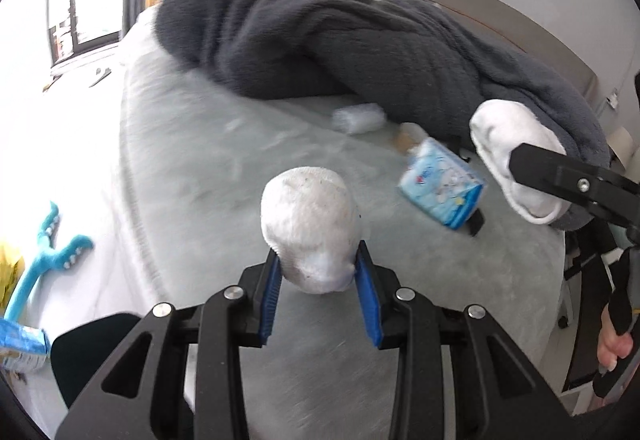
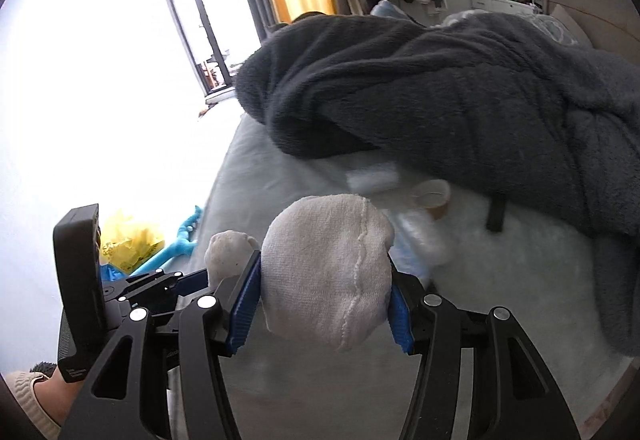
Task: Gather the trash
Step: 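Carry both white socks over the black bin with both grippers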
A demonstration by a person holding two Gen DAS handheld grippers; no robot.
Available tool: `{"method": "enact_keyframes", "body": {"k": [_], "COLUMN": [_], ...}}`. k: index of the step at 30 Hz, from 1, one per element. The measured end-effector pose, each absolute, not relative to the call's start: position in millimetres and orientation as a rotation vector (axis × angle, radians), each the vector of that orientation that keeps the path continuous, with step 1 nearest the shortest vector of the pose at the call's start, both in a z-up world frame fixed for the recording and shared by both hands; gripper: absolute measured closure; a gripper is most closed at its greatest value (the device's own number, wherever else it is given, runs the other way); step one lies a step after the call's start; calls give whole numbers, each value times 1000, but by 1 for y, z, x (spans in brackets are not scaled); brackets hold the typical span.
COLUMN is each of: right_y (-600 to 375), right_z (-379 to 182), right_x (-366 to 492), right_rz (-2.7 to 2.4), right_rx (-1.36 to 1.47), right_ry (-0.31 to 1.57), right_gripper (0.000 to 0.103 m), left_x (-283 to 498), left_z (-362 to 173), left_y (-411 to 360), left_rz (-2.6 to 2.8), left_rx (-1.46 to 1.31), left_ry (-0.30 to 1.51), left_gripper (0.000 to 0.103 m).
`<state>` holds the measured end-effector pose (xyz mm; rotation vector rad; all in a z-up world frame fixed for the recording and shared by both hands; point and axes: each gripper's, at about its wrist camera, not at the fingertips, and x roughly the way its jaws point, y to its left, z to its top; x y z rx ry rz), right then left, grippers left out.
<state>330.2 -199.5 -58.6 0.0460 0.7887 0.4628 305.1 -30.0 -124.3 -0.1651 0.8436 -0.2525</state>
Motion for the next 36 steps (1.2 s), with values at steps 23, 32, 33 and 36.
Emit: {"method": "enact_keyframes", "body": {"k": [23, 32, 33, 36], "right_y": [-67, -24, -20, -4], "right_z": [-85, -97, -99, -103], "right_x": [283, 286, 287, 286], "right_rz": [610, 662, 668, 693], "right_rx": [-6, -37, -39, -54], "right_ry": [822, 865, 869, 882], "right_gripper": [47, 46, 46, 46], "left_x": [238, 235, 234, 229], "left_z": [-168, -190, -195, -209], "left_y": [108, 137, 141, 153], "left_rz": [-77, -46, -39, -22], "left_rx": [-246, -261, -260, -270], "left_ry": [1027, 1112, 1132, 1192], "left_gripper": [70, 72, 72, 72]}}
